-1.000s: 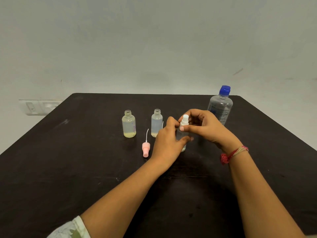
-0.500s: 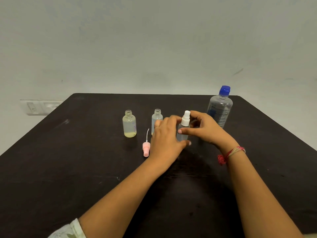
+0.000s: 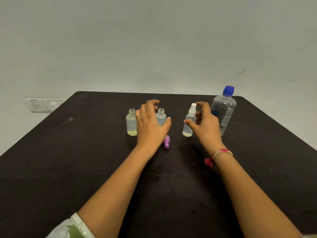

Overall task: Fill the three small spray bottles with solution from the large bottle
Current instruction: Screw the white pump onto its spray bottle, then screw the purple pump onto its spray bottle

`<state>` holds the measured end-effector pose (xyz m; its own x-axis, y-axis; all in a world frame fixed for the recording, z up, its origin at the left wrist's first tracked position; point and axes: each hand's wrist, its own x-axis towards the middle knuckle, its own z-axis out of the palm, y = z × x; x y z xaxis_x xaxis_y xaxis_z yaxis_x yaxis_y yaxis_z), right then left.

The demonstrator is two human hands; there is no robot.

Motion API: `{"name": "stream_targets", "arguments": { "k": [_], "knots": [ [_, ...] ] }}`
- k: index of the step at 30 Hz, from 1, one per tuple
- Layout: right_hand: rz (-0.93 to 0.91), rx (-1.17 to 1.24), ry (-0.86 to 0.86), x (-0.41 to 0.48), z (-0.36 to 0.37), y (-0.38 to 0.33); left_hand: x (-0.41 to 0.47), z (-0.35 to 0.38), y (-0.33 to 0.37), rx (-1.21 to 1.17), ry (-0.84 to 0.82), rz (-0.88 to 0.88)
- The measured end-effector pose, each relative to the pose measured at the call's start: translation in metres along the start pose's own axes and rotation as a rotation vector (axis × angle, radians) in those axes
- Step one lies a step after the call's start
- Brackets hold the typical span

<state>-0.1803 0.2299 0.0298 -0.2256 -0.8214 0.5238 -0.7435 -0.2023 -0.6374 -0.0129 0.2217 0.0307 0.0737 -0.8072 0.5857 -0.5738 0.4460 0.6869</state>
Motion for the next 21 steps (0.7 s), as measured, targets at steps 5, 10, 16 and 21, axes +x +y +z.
{"name": "stream_targets", "arguments": {
  "k": [5, 10, 16, 21],
  "knots": [
    [0.017, -0.023, 0.076, -0.001, 0.004, 0.002, -0.001, 0.006, -0.005, -0.052, -0.054, -0.069],
    [0.030, -0.011, 0.050, -0.001, 0.004, 0.005, -0.001, 0.010, -0.011, -0.094, -0.071, -0.123],
    [-0.047, -0.049, 0.197, -0.002, -0.005, -0.004, -0.002, 0.014, -0.018, -0.087, -0.104, -0.145],
    [-0.219, -0.001, -0.236, -0.009, 0.007, -0.025, 0.000, 0.014, -0.021, -0.087, -0.100, -0.113]
  ]
}}
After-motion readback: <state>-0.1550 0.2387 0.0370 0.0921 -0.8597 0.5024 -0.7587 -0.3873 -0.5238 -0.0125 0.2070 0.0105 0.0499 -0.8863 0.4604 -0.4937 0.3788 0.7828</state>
